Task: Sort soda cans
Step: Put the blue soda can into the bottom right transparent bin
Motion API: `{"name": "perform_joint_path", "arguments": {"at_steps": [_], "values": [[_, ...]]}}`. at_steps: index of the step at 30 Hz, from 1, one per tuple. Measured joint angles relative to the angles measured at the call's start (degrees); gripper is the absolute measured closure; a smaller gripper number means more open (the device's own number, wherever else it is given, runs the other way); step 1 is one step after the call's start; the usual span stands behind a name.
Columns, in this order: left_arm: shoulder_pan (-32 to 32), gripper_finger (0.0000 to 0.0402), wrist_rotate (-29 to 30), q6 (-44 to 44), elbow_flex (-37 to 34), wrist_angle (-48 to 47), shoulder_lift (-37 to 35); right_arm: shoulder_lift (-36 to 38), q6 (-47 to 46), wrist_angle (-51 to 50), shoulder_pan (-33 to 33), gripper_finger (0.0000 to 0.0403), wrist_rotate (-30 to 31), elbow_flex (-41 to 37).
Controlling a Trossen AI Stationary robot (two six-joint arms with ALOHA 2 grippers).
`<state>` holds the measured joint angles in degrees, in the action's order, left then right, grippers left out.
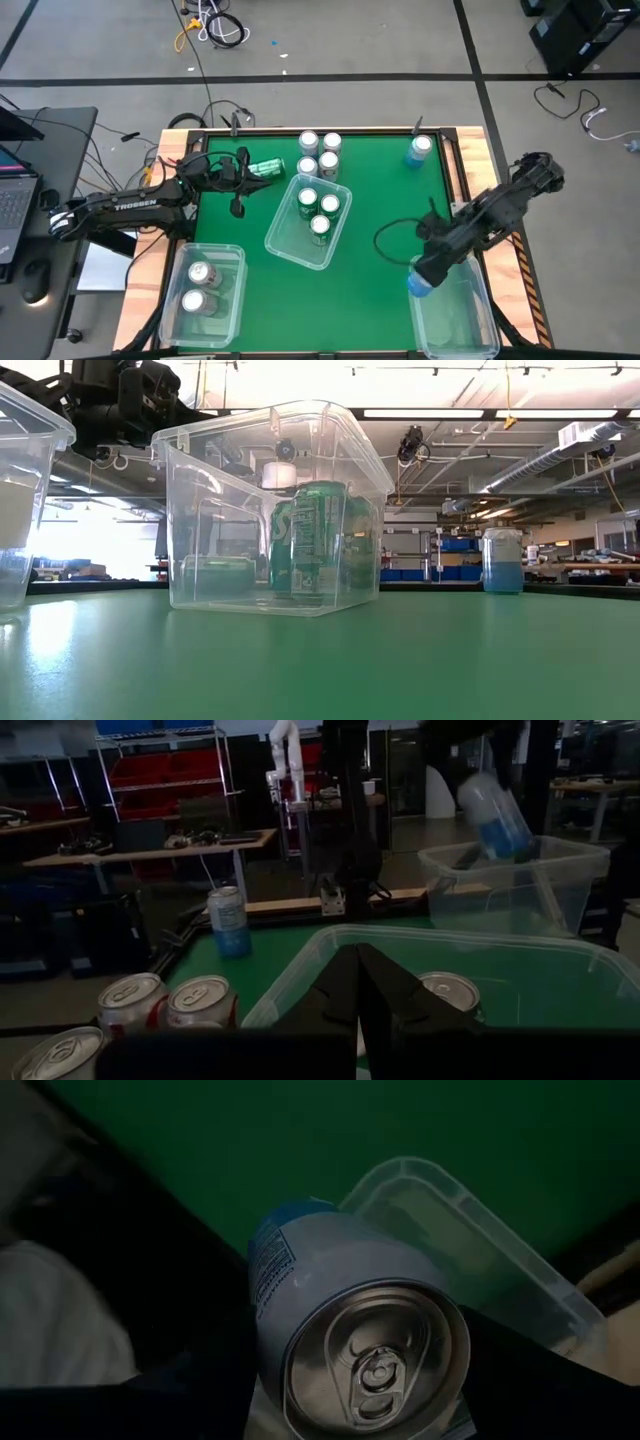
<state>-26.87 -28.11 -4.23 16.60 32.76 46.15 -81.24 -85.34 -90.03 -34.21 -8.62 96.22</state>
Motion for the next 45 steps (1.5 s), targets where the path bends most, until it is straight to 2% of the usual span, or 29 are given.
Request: {"name": "perform_joint_path", "arguments": {"at_steps": [10, 14, 18, 22, 25, 29, 34, 36, 40, 45], "values": [[0.0, 0.0396, 0.2, 0.0, 0.0, 0.1, 0.0, -3.1, 5.5, 0.0, -0.7, 0.0128, -1.4, -7.1], [0.0, 0.0396, 0.2, 0.0, 0.0, 0.1, 0.0, -3.1, 6.9, 0.0, -0.5, 0.0128, 5.4, -8.6], [0.0, 0.0396, 0.3, 0.0, 0.0, 0.1, 0.0, -3.0, 9.6, 0.0, 1.8, 0.0128, 8.7, -11.8], [0.0, 0.0396, 0.4, 0.0, 0.0, 0.1, 0.0, -3.0, 13.7, 0.1, 5.5, 0.0128, 13.9, -13.7], [0.0, 0.0396, 0.4, 0.0, 0.0, 0.3, 0.0, -3.0, 16.9, 0.4, 9.3, 0.0128, 20.5, -13.9], [0.0, 0.0396, 0.6, 0.0, 0.0, 0.3, 0.0, -3.0, 25.9, 4.5, 15.4, 0.0128, 25.2, -13.8], [0.0, 0.0396, 0.7, 0.0, 0.0, 0.3, 0.0, -3.0, 40.2, 13.7, 23.8, 0.0128, 25.8, -13.8], [0.0, 0.0396, 0.7, 0.0, 0.0, 0.3, 0.0, -3.0, 43.7, 14.5, 26.6, 0.0128, 25.9, -13.8], [0.0, 0.0396, 0.7, 0.0, 0.0, -0.1, 0.0, -3.0, 45.6, 10.2, 30.4, 0.0128, 25.4, -14.1], [0.0, 0.0396, 0.7, 0.0, 0.0, -0.6, 0.0, -3.0, 45.2, 8.2, 31.4, 0.0128, 24.5, -17.5]]}}
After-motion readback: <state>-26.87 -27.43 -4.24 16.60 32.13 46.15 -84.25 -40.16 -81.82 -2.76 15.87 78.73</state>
